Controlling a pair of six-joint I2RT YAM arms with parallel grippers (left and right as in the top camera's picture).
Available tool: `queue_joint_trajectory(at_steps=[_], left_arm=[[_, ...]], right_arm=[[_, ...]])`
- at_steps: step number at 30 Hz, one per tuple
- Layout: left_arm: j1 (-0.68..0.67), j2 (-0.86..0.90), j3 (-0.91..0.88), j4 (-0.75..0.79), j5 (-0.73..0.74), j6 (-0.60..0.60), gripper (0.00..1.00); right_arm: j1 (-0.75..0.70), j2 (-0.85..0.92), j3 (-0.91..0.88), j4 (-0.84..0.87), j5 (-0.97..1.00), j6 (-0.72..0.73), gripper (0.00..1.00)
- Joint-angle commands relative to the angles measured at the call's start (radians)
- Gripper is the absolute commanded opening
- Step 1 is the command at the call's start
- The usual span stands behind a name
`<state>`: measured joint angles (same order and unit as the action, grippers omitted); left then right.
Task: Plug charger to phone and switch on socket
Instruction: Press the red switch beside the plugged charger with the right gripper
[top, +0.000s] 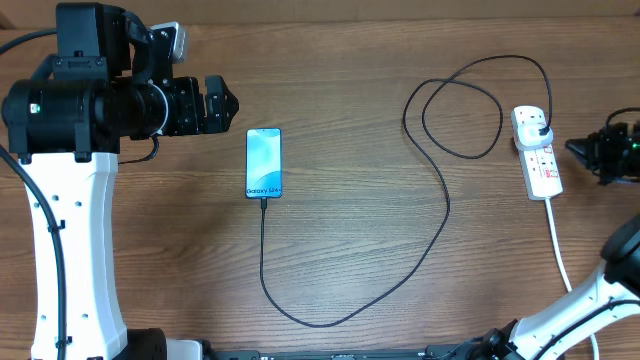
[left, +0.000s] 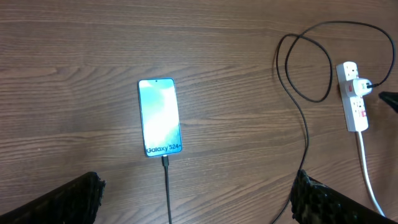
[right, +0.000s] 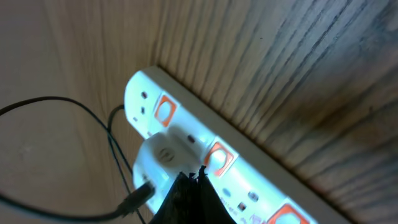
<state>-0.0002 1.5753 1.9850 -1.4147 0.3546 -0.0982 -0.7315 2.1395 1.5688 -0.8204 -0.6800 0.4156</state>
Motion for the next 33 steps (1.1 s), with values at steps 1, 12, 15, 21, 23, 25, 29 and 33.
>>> queue_joint_trajectory(at_steps=[1, 12, 15, 21, 23, 25, 29, 33], left_arm=[[-0.007, -0.010, 0.008, 0.001, -0.008, 0.005, 1.00], [-0.007, -0.010, 0.008, 0.001, -0.008, 0.005, 1.00], [-0.007, -0.010, 0.008, 0.001, -0.008, 0.005, 1.00], [-0.007, -0.010, 0.008, 0.001, -0.008, 0.005, 1.00], [-0.007, -0.010, 0.008, 0.001, -0.008, 0.005, 1.00], [-0.007, -0.010, 0.008, 0.001, -0.008, 0.005, 1.00], [-0.007, -0.010, 0.008, 0.001, -0.008, 0.005, 1.00], [-0.007, -0.010, 0.008, 0.001, -0.008, 0.005, 1.00]], right_arm=[[-0.003, 0.019, 0.001, 0.029, -0.033, -0.001, 0.04], [-0.003, 0.078, 0.001, 0.053, -0.100, -0.026, 0.04], [-0.003, 0.095, 0.001, 0.053, -0.123, -0.050, 0.04], [-0.003, 0.096, 0.001, 0.048, -0.129, -0.054, 0.04], [-0.003, 0.096, 0.001, 0.041, -0.129, -0.058, 0.04], [-0.003, 0.096, 0.001, 0.032, -0.129, -0.063, 0.04], [-0.003, 0.096, 0.001, 0.010, -0.110, -0.076, 0.04], [0.002, 0.096, 0.001, 0.015, -0.103, -0.084, 0.04]])
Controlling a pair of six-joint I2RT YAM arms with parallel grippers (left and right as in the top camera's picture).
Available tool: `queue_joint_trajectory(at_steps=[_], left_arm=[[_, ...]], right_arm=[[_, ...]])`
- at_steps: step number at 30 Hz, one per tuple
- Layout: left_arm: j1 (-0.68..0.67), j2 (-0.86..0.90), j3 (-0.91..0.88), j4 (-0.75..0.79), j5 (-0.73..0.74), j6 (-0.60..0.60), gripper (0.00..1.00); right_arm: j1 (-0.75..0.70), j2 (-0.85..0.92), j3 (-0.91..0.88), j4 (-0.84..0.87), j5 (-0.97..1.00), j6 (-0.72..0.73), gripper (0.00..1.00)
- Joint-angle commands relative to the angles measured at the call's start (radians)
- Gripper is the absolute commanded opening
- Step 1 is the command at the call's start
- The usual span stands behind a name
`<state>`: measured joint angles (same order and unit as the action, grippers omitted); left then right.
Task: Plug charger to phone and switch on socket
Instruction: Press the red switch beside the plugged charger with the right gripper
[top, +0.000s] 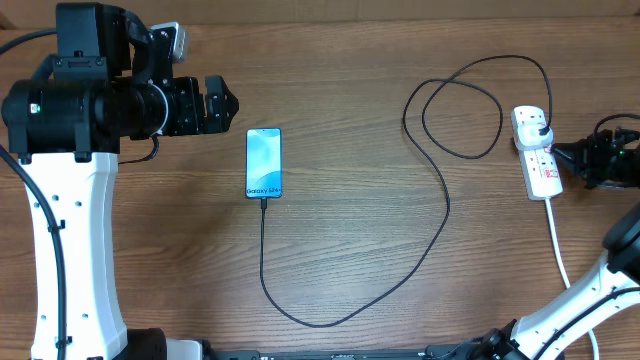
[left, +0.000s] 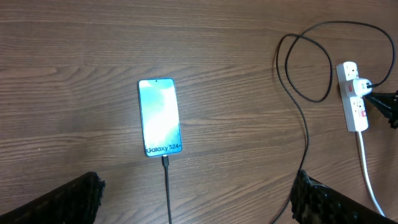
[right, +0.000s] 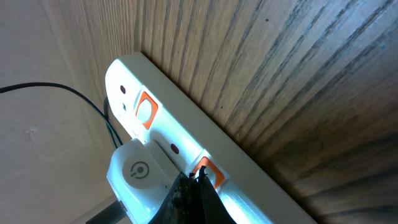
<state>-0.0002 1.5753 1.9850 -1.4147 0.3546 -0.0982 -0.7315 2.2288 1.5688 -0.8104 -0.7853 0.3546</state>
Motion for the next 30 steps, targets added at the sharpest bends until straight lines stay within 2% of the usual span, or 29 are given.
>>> queue_joint_trajectory(at_steps=[1, 30], left_arm=[[-0.007, -0.010, 0.008, 0.001, -0.008, 0.005, 1.00], [-0.007, -0.010, 0.008, 0.001, -0.008, 0.005, 1.00]], right_arm=[[0.005, 0.006, 0.001, 0.005, 0.006, -0.024, 0.04], [0.057, 0.006, 0.001, -0.008, 0.037, -0.041, 0.04]])
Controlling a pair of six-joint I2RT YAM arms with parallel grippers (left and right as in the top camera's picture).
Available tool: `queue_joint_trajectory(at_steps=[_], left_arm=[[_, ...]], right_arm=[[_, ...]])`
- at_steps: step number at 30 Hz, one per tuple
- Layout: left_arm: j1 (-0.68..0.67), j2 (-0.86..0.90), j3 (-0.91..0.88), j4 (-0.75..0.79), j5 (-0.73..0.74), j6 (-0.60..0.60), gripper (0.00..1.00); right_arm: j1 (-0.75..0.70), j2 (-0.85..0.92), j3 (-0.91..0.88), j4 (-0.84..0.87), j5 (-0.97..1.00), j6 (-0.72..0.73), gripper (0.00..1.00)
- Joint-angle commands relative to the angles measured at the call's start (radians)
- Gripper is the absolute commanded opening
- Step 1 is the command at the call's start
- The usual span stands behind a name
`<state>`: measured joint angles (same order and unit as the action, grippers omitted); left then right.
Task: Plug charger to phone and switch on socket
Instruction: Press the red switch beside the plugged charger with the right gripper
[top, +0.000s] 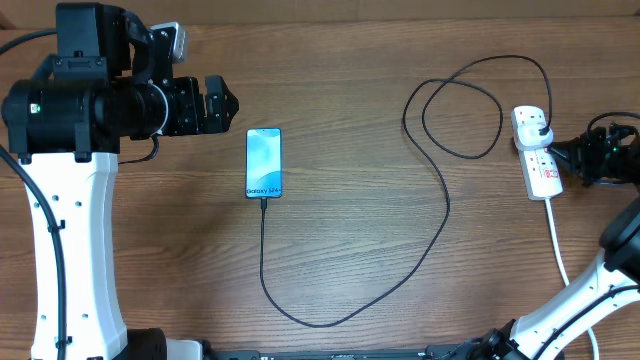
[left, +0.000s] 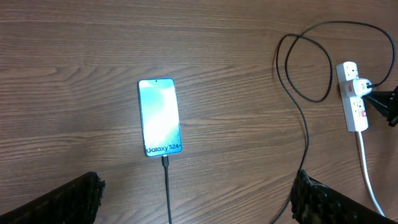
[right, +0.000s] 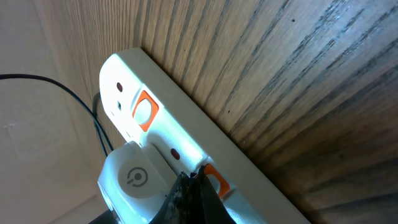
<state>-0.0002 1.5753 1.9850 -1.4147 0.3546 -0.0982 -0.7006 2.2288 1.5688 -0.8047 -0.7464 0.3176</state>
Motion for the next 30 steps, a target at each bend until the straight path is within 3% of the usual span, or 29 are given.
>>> queue_joint_trajectory(at_steps=[1, 30], left_arm=[[-0.007, -0.010, 0.008, 0.001, -0.008, 0.005, 1.00], [-0.007, -0.010, 0.008, 0.001, -0.008, 0.005, 1.00]], right_arm=[[0.028, 0.006, 0.001, -0.016, 0.005, -0.003, 0.04], [0.045, 0.006, 0.001, -0.047, 0.074, 0.026, 0.04]])
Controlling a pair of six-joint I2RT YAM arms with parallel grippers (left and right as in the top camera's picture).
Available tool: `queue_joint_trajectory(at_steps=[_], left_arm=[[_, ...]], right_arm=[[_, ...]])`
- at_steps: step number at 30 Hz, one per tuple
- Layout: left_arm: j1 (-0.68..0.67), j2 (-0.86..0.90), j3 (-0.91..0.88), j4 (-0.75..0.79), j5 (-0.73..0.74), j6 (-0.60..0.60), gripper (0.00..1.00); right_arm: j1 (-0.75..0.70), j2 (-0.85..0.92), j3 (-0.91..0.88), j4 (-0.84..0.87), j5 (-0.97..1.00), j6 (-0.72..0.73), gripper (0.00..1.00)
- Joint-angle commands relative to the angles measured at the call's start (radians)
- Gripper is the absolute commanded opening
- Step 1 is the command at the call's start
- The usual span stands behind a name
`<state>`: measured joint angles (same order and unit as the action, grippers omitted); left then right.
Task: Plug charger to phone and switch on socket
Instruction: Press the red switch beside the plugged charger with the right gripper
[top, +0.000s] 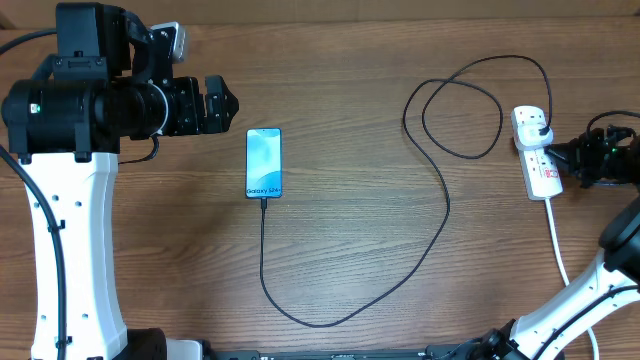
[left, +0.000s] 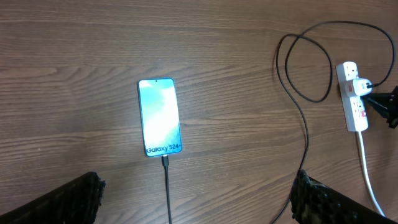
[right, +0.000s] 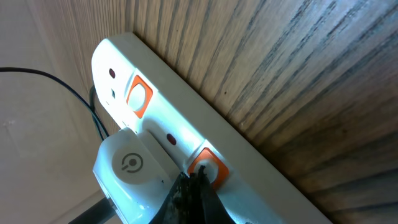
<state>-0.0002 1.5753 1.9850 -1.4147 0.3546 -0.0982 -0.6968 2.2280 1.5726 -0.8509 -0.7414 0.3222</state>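
Note:
A phone (top: 264, 163) lies screen-up at centre-left, its screen lit, with a black cable (top: 447, 210) plugged into its lower end and looping to the white charger (right: 127, 167) in the white power strip (top: 536, 152) at the right. My right gripper (right: 198, 176) is shut, its tip touching the orange switch (right: 208, 168) beside the charger; overhead it (top: 560, 152) sits at the strip's right side. My left gripper (left: 196, 190) is open, held high over the phone (left: 160, 116), holding nothing.
The strip's white lead (top: 555, 240) runs down toward the front edge. A second orange switch (right: 139, 97) sits at the strip's far end. The cable makes a wide loop (top: 465, 105) left of the strip. The left arm's white column (top: 75, 250) stands at the left.
The right gripper's shut tip has shifted a little onto the orange switch beside the charger. Phone, cable and left arm are unchanged.
The right gripper, shut, was off to the right of the strip with its tip by the charger. It then stood against the strip's right side, its tip at the edge of the second switch. Now the tip rests on that switch. The left gripper stayed open above the phone.

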Motion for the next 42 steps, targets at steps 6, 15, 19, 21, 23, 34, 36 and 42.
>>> queue_joint_trajectory(at_steps=[6, 15, 19, 21, 23, 34, 36, 42], left_arm=[[-0.007, -0.010, 0.008, 0.001, -0.008, 0.005, 1.00], [-0.007, -0.010, 0.008, 0.001, -0.008, 0.005, 1.00], [-0.007, -0.010, 0.008, 0.001, -0.008, 0.005, 1.00], [-0.007, -0.010, 0.008, 0.001, -0.008, 0.005, 1.00], [-0.007, -0.010, 0.008, 0.001, -0.008, 0.005, 0.99], [-0.007, -0.010, 0.008, 0.001, -0.008, 0.005, 1.00], [-0.007, -0.010, 0.008, 0.001, -0.008, 0.005, 0.99], [-0.007, -0.010, 0.008, 0.001, -0.008, 0.005, 1.00]], right_arm=[[0.042, 0.007, -0.003, -0.008, 0.071, 0.022, 0.04], [0.042, 0.007, -0.003, -0.019, 0.120, 0.071, 0.04], [0.042, 0.007, -0.003, -0.014, 0.120, 0.071, 0.04], [0.041, 0.007, -0.003, 0.009, 0.112, 0.071, 0.04], [0.039, 0.007, -0.003, 0.036, 0.083, 0.071, 0.04], [0.027, 0.007, -0.002, 0.059, 0.044, 0.062, 0.04], [0.029, 0.007, -0.002, 0.054, 0.044, 0.062, 0.04], [0.030, 0.007, -0.003, 0.026, 0.068, 0.059, 0.04]])
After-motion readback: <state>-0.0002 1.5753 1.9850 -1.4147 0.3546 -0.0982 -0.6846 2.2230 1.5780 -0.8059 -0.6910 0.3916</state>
